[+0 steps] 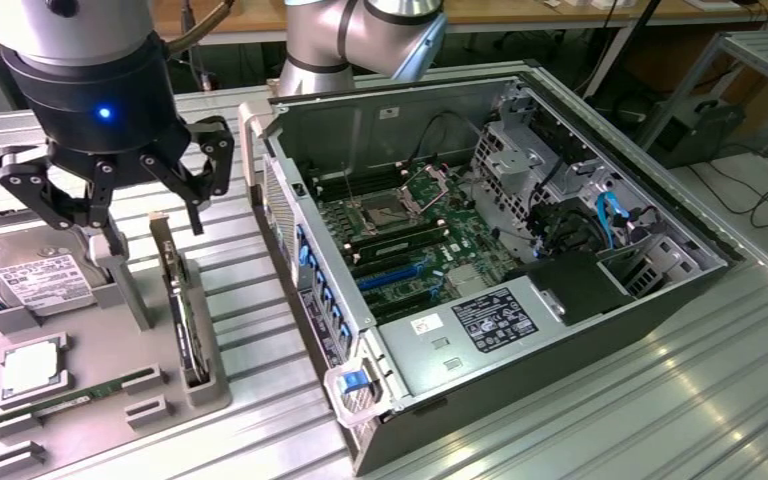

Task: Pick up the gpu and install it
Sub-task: 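Pick up the gpu and move the gpu toward the slot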

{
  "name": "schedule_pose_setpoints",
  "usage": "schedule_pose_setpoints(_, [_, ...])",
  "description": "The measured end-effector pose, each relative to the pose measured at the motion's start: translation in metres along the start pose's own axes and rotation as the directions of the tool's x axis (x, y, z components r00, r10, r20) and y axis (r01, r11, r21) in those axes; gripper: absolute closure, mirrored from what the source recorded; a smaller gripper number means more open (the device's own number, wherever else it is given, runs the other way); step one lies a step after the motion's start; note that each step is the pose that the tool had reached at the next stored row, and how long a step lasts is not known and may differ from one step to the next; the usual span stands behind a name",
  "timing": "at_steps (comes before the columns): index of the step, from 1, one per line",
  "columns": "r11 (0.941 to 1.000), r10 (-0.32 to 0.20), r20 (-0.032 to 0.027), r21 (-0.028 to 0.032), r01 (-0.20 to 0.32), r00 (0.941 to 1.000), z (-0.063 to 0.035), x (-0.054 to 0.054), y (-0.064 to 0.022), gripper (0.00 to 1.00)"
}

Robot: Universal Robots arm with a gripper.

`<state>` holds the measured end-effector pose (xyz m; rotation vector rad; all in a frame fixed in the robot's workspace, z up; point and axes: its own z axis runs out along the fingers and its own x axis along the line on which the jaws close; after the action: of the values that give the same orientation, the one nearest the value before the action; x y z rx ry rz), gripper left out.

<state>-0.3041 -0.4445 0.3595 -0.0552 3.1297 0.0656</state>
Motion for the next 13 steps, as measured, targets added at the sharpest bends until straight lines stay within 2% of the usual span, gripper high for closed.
schedule_pose_setpoints(6, [1.0000, 0.003, 0.0002, 0.0000, -0.003, 1.0000, 0.0117, 0.000, 0.0004, 0.34])
schedule_pose_setpoints(7, [1.0000, 0.002, 0.0002, 0.0000, -0.002, 1.0000, 0.0282, 0.000, -0.0003, 0.34])
schedule_pose_setpoints(9, [1.0000, 0.003, -0.0002, 0.0001, -0.003, 1.0000, 0.0496, 0.001, -0.0012, 0.34])
schedule_pose_setpoints(11, [1.0000, 0.003, -0.0002, 0.0000, -0.003, 1.0000, 0.0815, 0.001, -0.0055, 0.34])
schedule_pose_setpoints(13, [1.0000, 0.003, -0.0012, -0.0001, -0.003, 1.0000, 0.0985, 0.001, -0.0084, 0.34])
